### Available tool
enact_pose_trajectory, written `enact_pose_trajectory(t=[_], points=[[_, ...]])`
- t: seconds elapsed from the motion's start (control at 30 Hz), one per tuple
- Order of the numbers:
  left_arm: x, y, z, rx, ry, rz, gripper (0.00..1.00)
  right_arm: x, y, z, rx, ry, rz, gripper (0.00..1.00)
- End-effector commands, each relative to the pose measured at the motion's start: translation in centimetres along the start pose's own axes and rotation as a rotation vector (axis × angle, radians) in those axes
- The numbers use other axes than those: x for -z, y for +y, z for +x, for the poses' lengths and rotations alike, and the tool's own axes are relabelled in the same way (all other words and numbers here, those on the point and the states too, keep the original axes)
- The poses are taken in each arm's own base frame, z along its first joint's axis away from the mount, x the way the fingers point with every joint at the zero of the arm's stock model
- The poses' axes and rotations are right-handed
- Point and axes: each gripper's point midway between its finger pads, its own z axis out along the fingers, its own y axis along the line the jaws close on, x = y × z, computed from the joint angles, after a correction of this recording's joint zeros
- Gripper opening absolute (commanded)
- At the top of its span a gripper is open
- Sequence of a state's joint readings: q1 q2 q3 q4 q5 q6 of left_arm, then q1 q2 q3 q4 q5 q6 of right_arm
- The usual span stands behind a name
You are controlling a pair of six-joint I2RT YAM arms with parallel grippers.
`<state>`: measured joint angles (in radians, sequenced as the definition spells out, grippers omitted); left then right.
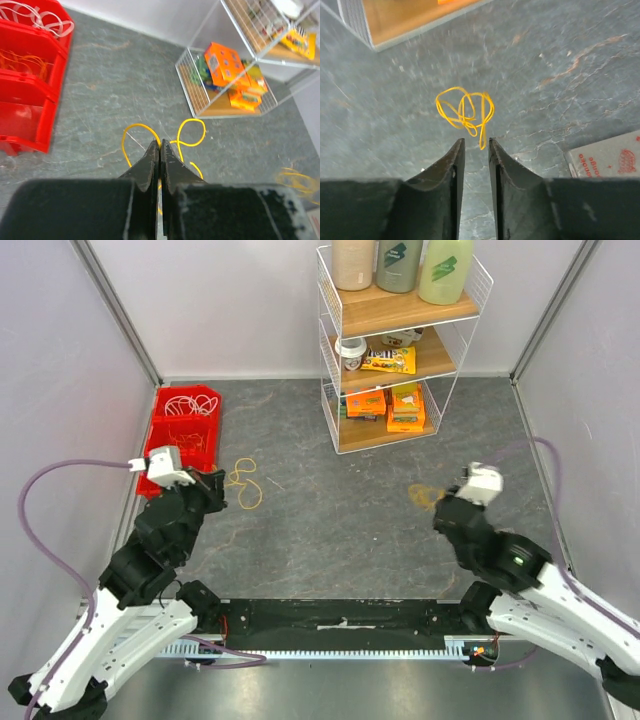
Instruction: Untangle the cables
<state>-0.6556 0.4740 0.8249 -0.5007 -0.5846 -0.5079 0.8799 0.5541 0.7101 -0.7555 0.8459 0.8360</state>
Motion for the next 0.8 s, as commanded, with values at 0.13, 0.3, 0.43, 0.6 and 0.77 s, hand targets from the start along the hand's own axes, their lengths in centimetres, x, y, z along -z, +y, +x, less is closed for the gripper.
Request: enact_pose_trajectory(t=[0.13,0.3,0.43,0.6,0.77], points=[[-1.1,-7.1,7.2,-0.057,0.347,0.314,0.02,-2.0,8.6,9.4,0.26,0.39,-0.292,0.63],[-1.3,-8.1,12.0,-0.024,0.557,0.329,0.02,2.8,18.0,9.3,0.182,0.37,-0.878,0.71],[-0.8,-8.7,13.9,0.027,0.623,0.367,0.02,5.8,21.9,8.1,0.067,0.323,-1.115,0.74],[-0.3,-8.9,14.6,0.069,0.644,0.39,0.02,6.7,24.9,8.8,0.014,0.351,-1.194,0.73],[0.1,-9.1,14.8,0.08,0.658,0.405,0.02,4.6,25.9,9.8,0.026,0.348,-1.108,0.68]])
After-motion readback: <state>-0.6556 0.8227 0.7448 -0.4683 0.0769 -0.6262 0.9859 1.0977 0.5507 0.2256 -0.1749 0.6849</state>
